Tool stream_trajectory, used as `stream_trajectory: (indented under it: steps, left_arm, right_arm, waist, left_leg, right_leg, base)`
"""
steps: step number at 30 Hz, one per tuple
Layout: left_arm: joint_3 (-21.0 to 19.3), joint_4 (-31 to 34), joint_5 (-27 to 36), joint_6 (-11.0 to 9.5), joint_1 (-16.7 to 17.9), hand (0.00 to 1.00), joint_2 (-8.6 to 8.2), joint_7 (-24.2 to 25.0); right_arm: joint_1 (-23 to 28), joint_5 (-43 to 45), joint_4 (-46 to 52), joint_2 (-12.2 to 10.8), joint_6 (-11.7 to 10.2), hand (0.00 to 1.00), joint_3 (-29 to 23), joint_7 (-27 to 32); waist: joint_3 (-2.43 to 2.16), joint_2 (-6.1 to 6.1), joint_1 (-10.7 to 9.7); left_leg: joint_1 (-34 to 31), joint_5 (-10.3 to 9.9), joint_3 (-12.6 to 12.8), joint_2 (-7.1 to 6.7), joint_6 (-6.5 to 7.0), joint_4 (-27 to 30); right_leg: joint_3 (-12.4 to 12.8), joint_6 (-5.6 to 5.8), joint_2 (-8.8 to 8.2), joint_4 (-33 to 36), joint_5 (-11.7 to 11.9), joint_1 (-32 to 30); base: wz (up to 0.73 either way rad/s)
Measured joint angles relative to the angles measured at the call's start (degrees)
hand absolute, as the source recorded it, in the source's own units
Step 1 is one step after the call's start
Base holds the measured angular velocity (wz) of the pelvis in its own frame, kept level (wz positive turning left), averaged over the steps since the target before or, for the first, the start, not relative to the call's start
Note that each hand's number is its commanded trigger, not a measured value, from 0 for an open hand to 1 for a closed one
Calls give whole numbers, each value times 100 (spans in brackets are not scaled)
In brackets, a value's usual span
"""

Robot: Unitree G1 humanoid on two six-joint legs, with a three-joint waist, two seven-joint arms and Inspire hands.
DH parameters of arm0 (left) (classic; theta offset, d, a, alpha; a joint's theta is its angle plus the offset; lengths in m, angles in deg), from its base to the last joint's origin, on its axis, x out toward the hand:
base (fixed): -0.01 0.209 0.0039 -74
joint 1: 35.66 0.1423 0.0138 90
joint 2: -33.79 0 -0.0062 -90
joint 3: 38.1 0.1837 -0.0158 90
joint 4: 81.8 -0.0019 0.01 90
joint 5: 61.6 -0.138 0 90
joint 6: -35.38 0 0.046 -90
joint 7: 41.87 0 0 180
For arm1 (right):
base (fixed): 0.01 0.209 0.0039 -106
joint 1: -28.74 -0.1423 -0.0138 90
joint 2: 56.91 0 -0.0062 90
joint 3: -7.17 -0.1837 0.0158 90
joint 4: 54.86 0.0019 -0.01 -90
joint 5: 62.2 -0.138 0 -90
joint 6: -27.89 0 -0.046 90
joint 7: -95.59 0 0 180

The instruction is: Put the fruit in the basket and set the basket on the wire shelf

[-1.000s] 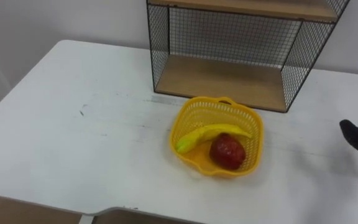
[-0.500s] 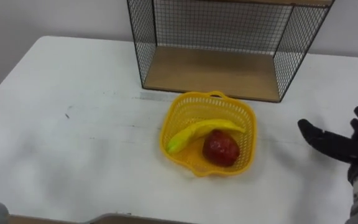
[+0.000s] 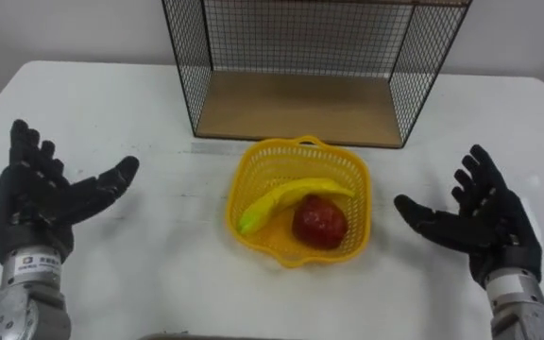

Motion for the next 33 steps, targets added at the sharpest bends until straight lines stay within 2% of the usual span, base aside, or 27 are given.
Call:
stream_trajectory:
  steps: [7,12,16,26,33]
  left_arm:
    - [263,-37,50,8,-2,0,-14,50]
    - [289,-83,53,25,-2,0,-146,189]
    - [322,-88,306,84,-2,0,-286,204]
    - [524,-335,542,166,-1,0,-307,498]
    - [675,-354,724,170,-2,0,-301,621]
  right_arm:
    - [-189,-67,-155,-11,0,0,137,-197]
    - [-212,-266,-155,-48,0,0,140,-251]
    - [-251,-548,-155,-195,0,0,162,-258]
    - [-401,-724,-270,-344,3,0,191,-452]
    - [-442,-744,-549,-345,3,0,379,-625]
  waist:
    - [-6,-5,-37]
    - [-5,5,-35]
    - [-6,5,-46]
    - [-11,-24,-23]
    - [-14,-32,-14]
  left_leg:
    - [-8,-1,7,23,-1,-6]
    - [-11,-1,9,20,-2,-17]
    - [-6,-1,16,18,-2,-41]
    - [36,-1,145,24,-2,-41]
    - [68,-2,148,42,-2,-52]
  right_leg:
    - [-3,-12,21,2,29,-13]
    - [-1,-11,20,0,30,-26]
    - [13,-11,23,-11,30,-32]
    - [161,-11,40,-11,31,-84]
    - [160,-11,39,70,31,-96]
  base:
    - [0]
    - [0]
    - [0]
    - [-7]
    - [-1]
